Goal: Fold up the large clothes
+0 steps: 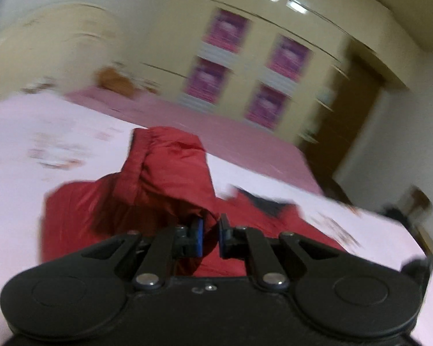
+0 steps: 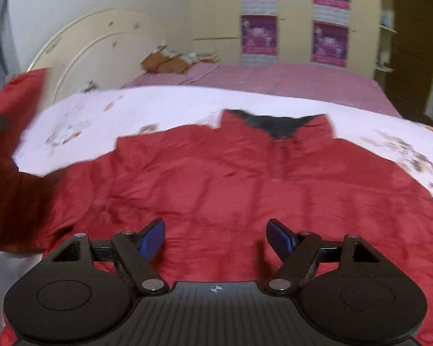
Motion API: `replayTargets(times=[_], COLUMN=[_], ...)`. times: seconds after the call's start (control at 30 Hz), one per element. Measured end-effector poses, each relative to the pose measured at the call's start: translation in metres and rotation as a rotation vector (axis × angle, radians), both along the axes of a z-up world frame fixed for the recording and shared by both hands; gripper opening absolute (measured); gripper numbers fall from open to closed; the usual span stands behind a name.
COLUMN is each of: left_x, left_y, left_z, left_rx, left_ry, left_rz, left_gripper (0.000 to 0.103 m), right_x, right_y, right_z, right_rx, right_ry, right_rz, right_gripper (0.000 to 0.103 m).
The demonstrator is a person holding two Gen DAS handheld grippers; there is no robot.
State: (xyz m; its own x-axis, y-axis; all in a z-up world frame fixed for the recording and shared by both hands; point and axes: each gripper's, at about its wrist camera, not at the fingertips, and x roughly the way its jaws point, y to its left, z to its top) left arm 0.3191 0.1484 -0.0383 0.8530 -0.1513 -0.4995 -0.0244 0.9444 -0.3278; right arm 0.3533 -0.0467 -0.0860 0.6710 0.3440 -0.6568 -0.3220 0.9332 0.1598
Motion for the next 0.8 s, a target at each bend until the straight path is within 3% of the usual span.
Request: replayTargets(times=[0.23, 0.3, 0.37, 0.4, 0.43, 0.47, 0.53, 0.67, 0.8], left_x=[0.035, 0.027, 0.032, 0.031, 0.031, 0.028, 0.016, -0.002, -0.022], left_y=[-0.09, -0.109, -0.112, -0.112, -0.112, -0.11, -0.108, -0.088, -0.053], left_z=[-0.058, -0.073, -0.087, -0.09, -0.09, -0.088, -0.077, -0.058, -0.04], left_rx=[0.093, 0.142, 0.171, 0.182, 0.188, 0.191, 0.209, 0.257, 0.328], left_ry=[0.104, 0.154, 0.206, 0.218, 0.218, 0.208, 0.168, 0.118, 0.083], left_rz=[-0.247, -0.288, -0.318, -0.321, -0.32, -0.316, -0.286, -0.238, -0.129], left_gripper=[0.01, 0.014, 0.026, 0.029, 0.043, 0.065, 0.084, 0.084, 0.087], right_x=[-0.009, -0.01, -0.011, -0.011, -0.013, -0.014, -0.015, -0.013, 0.0], right_y=[-0.071, -0.089, -0.101, -0.105, -0.108, -0.109, -0.108, -0.099, -0.081], right_z=[0.002, 0.002, 0.004, 0.006, 0.008, 0.01, 0.014, 0.019, 0.007], right_rx=[0.025, 0.046, 0.071, 0.082, 0.091, 0.1, 0.121, 0.172, 0.15], right_ry=[0.032, 0.047, 0.059, 0.06, 0.057, 0.051, 0.045, 0.043, 0.084], right_rz=[-0.166, -0.215, -0.24, -0.246, -0.252, -0.253, -0.247, -0.208, -0.177], right_gripper=[0.076, 0.076, 0.077, 0.077, 0.077, 0.077, 0.077, 0.077, 0.077])
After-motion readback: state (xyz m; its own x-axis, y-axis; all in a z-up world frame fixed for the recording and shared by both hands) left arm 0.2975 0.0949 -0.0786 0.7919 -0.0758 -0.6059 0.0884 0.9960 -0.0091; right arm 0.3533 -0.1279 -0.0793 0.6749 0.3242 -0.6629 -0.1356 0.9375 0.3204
